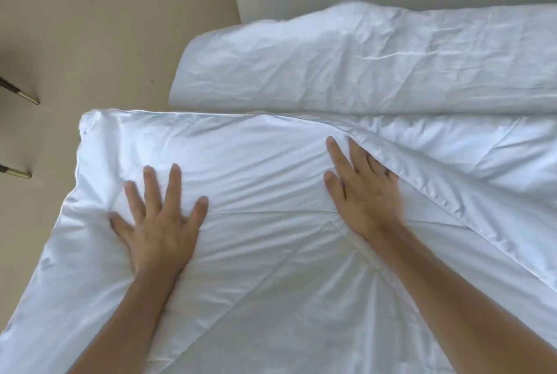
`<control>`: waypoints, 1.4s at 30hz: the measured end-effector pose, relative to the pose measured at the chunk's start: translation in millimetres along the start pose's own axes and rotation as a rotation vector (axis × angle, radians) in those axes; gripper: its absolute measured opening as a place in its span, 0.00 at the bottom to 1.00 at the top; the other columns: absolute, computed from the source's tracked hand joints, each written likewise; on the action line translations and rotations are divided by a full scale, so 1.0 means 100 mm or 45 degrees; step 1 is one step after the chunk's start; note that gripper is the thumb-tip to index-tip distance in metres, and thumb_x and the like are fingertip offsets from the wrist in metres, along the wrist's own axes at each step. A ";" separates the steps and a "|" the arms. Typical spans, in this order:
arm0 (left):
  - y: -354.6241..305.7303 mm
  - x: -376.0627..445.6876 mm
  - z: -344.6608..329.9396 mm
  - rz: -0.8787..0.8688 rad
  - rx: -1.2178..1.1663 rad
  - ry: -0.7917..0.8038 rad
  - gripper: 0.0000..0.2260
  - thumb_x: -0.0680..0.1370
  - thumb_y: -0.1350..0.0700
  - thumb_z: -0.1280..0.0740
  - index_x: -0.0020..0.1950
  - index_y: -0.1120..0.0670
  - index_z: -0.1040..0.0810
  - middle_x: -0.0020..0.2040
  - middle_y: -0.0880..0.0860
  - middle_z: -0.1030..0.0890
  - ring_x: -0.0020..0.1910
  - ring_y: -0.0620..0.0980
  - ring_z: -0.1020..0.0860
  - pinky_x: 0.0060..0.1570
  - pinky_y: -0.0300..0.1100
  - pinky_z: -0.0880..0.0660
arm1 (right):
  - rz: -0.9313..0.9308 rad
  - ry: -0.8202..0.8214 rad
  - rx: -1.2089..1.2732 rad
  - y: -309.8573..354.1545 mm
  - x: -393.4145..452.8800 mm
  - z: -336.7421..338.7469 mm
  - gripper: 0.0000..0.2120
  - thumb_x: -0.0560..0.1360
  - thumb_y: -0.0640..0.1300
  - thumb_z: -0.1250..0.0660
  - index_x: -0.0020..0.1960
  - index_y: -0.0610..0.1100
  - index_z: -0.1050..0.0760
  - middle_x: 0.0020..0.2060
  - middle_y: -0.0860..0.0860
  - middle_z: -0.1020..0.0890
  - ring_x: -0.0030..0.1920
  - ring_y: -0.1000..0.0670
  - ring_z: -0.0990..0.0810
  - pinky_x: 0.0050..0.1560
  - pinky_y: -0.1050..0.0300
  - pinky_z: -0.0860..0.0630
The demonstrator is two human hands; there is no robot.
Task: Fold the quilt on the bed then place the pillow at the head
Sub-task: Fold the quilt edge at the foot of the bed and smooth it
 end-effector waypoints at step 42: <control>0.48 -3.77 1.23 -0.310 -0.049 0.164 0.37 0.75 0.25 0.53 0.80 0.34 0.60 0.84 0.50 0.59 0.82 0.59 0.58 0.77 0.67 0.54 | -0.256 0.348 0.107 -0.11 -4.48 0.79 0.35 0.80 0.66 0.55 0.83 0.56 0.56 0.84 0.49 0.55 0.83 0.41 0.56 0.79 0.34 0.57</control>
Point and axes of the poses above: each hand's wrist, its own x-axis towards the middle knuckle, its own z-axis out of the back of the hand, y = z × x, the point moved 7 cm from there along x, towards the middle knuckle
